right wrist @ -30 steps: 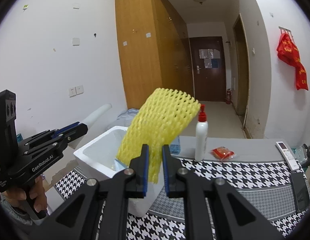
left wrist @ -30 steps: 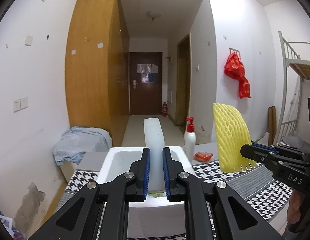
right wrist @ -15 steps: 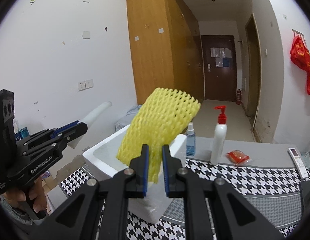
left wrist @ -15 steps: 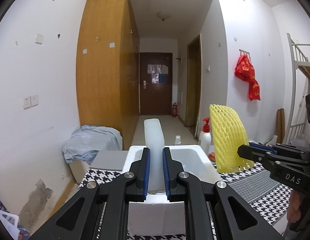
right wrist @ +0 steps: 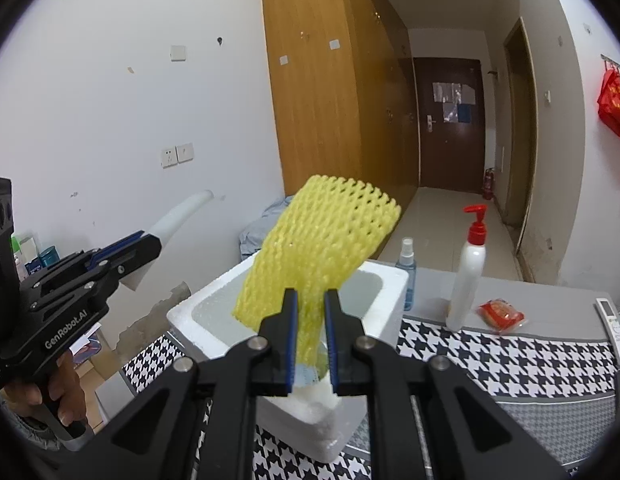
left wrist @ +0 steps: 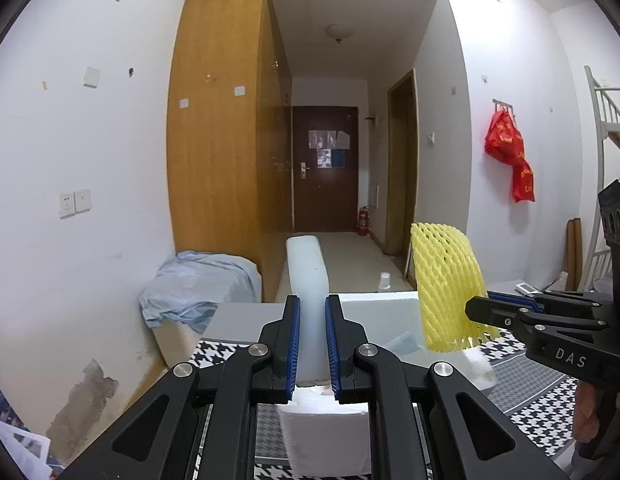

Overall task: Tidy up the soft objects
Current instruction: 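Lower the yellow mesh sleeve into the foam box and open the right tool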

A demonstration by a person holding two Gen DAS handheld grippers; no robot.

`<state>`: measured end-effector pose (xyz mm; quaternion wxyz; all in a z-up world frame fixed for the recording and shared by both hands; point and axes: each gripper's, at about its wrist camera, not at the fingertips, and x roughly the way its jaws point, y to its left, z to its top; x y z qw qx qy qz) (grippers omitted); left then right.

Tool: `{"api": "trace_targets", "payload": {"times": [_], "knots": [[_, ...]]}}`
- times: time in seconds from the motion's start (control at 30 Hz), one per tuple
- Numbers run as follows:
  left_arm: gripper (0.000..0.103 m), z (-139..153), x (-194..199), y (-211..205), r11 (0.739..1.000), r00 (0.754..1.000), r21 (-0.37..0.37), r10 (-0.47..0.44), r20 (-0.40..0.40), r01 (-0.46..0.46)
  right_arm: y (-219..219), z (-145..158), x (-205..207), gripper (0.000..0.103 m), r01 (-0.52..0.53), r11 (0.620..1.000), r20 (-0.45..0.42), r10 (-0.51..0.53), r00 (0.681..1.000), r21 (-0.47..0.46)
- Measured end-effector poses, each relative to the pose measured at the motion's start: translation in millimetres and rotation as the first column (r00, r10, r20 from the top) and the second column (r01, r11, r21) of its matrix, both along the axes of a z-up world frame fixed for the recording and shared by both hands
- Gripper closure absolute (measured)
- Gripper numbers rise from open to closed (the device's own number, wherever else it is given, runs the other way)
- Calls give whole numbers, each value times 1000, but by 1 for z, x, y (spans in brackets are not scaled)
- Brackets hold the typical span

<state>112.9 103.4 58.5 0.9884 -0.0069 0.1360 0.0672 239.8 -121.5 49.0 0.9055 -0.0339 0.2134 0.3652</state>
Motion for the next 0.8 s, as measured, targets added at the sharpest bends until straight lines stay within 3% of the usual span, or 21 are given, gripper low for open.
{"api": "trace_targets", "payload": {"times": [0.8], "knots": [[89, -4, -3, 22, 997, 997, -16, 77, -3, -77, 32, -15, 19, 86, -47, 997, -50, 43, 998, -67]]}}
